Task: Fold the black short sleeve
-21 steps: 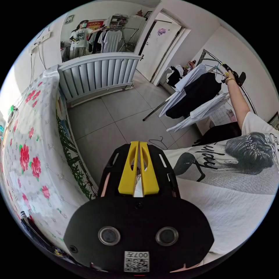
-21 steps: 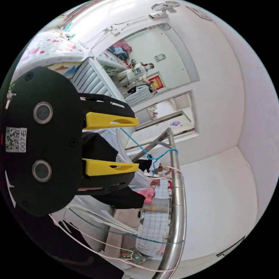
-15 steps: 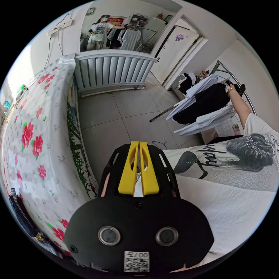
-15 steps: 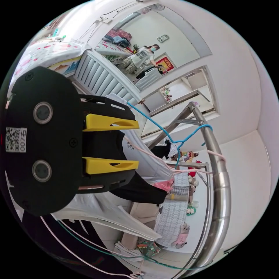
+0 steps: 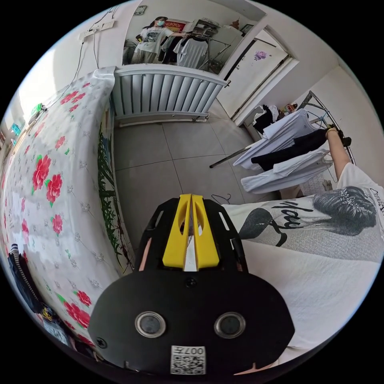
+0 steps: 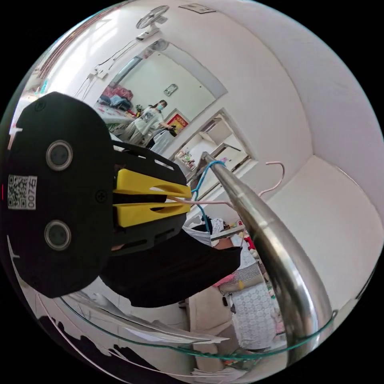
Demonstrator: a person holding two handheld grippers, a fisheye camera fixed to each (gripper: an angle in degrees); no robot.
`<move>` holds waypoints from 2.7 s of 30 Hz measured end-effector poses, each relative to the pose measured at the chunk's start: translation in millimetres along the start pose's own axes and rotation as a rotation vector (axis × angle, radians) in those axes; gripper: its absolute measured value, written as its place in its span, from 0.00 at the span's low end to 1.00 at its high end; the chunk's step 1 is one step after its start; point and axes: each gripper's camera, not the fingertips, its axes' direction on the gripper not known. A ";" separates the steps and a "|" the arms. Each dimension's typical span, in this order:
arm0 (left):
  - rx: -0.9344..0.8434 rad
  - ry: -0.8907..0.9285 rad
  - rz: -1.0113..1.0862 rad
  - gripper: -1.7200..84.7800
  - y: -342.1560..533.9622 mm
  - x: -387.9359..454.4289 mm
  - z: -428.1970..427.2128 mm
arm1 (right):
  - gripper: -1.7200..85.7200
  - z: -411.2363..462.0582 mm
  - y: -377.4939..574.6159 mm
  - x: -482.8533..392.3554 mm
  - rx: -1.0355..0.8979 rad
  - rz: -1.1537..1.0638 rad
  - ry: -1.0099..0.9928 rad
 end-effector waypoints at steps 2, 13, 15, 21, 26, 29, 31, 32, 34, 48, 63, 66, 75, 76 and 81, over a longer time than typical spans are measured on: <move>0.004 -0.001 0.013 0.01 -7.3 8.3 -3.2 | 0.02 7.9 -12.5 12.4 0.003 0.088 0.001; 0.063 -0.002 0.006 0.01 -32.7 38.0 -37.3 | 0.02 97.2 65.7 16.0 -0.390 0.053 -0.218; 0.083 0.011 -0.012 0.01 -32.9 38.8 -45.3 | 0.02 93.6 100.4 -3.8 -0.456 -0.056 -0.299; 0.178 0.039 -0.080 0.01 -22.4 36.5 -80.6 | 0.02 74.3 239.7 -54.7 -0.736 -0.356 -0.490; 0.285 0.003 -0.155 0.03 1.3 26.4 -124.6 | 0.02 77.1 347.0 -124.2 -1.075 -0.475 -0.805; 0.360 -0.017 -0.223 0.08 20.2 15.2 -157.2 | 0.02 74.9 403.0 -193.7 -1.298 -0.573 -1.102; 0.434 -0.050 -0.271 0.10 39.8 8.2 -186.2 | 0.02 64.0 440.0 -250.9 -1.441 -0.658 -1.346; 0.453 -0.060 -0.282 0.10 45.4 6.8 -193.7 | 0.02 60.6 448.6 -264.6 -1.477 -0.675 -1.409; 0.523 -0.109 -0.323 0.10 69.5 2.1 -224.7 | 0.02 43.8 480.6 -316.5 -1.613 -0.713 -1.638; 0.785 -0.383 -0.518 0.12 203.3 -2.4 -392.9 | 0.02 -110.2 626.5 -505.0 -2.111 -1.039 -2.508; 0.978 -0.431 -0.558 0.24 303.0 -2.9 -549.0 | 0.01 -204.8 738.3 -575.5 -2.563 -1.111 -2.939; 1.031 -0.378 -0.538 0.12 313.2 -17.3 -571.9 | 0.02 -205.0 756.2 -588.9 -2.571 -1.180 -3.015; 1.073 -0.264 -0.647 0.01 352.1 -12.9 -609.4 | 0.03 -167.7 898.5 -586.7 -1.624 -2.213 -2.113; 1.059 -0.251 -0.677 0.01 355.6 -11.9 -611.9 | 0.04 -166.5 920.6 -580.9 -1.687 -2.149 -2.103; 0.979 -0.264 -0.877 0.01 380.2 -12.8 -624.9 | 0.04 -174.4 986.3 -551.6 -1.864 -1.980 -2.156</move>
